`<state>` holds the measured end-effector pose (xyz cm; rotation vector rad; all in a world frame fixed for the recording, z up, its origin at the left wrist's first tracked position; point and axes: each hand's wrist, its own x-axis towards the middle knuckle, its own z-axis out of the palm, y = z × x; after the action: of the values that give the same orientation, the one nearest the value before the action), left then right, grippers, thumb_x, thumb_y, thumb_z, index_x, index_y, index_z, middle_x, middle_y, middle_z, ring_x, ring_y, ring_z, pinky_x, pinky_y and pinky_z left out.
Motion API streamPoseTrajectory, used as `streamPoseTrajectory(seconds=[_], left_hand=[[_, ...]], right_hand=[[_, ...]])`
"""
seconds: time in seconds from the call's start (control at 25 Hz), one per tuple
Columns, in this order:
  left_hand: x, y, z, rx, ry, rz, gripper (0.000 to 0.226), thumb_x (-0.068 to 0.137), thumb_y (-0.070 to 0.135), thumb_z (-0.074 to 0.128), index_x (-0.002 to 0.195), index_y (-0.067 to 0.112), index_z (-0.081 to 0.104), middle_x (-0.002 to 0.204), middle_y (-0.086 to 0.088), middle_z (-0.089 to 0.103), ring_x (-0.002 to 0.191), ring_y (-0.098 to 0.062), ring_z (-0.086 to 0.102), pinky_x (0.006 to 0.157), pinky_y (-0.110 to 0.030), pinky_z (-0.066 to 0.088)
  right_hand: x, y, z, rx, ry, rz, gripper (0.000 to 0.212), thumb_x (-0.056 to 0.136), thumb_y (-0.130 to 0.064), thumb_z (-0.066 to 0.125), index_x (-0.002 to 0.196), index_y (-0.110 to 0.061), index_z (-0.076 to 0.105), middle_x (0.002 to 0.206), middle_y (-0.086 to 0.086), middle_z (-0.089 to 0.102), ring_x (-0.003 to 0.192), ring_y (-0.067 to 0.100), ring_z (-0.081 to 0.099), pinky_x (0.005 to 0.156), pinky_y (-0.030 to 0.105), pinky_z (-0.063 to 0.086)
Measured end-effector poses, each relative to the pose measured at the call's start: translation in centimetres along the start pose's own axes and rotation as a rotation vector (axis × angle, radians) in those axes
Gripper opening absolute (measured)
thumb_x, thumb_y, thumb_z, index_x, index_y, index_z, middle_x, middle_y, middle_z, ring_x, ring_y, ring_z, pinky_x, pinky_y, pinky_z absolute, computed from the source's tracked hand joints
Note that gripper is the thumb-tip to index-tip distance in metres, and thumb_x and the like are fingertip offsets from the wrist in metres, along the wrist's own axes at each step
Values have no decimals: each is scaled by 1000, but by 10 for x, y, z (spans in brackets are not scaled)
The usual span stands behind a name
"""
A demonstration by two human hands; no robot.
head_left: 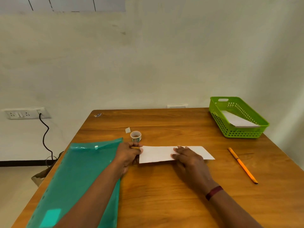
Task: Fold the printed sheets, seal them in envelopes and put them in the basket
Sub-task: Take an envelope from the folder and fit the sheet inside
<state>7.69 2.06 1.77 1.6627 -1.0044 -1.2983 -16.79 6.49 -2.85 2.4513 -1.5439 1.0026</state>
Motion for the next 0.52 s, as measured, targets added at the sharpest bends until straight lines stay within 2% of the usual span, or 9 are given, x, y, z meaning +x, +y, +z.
streamPoseTrajectory(seconds=[0.08,0.2,0.32,0.4,0.52], left_hand=[[6,-12,4,179,104,97,20,86,6,72,102,16,73,100,-3,69,86,-15,64,62,-24,52],[10,-25,7,375,209,220,18,85,10,74,102,17,75,99,1,70,88,-8,60,72,-18,47],[7,-33,12,487,260,320,20,87,10,72,106,15,75,103,-1,72,84,-5,60,80,-17,49],[4,-35,16,614,294,391,23,90,13,69,112,16,73,110,-1,71,89,-7,61,83,-18,50],[-5,-41,25,895,320,508,28,94,25,63,122,23,67,124,2,61,107,-13,56,87,-23,50]], right_hand=[[-6,0,8,-43,-103,31,37,86,-21,70,123,-22,66,135,4,59,132,20,50,111,41,36],[-8,0,12,-101,-311,91,55,94,-51,47,145,-29,42,154,0,36,145,16,27,119,35,20],[-9,-2,13,-103,-465,173,78,88,-74,23,153,-31,21,161,-3,15,150,13,8,118,27,3],[-9,-5,12,-119,-502,209,79,88,-74,18,154,-29,17,162,-2,10,150,12,3,119,28,2],[-9,-9,12,-167,-516,216,74,93,-68,14,154,-27,17,163,0,9,150,13,3,120,31,1]])
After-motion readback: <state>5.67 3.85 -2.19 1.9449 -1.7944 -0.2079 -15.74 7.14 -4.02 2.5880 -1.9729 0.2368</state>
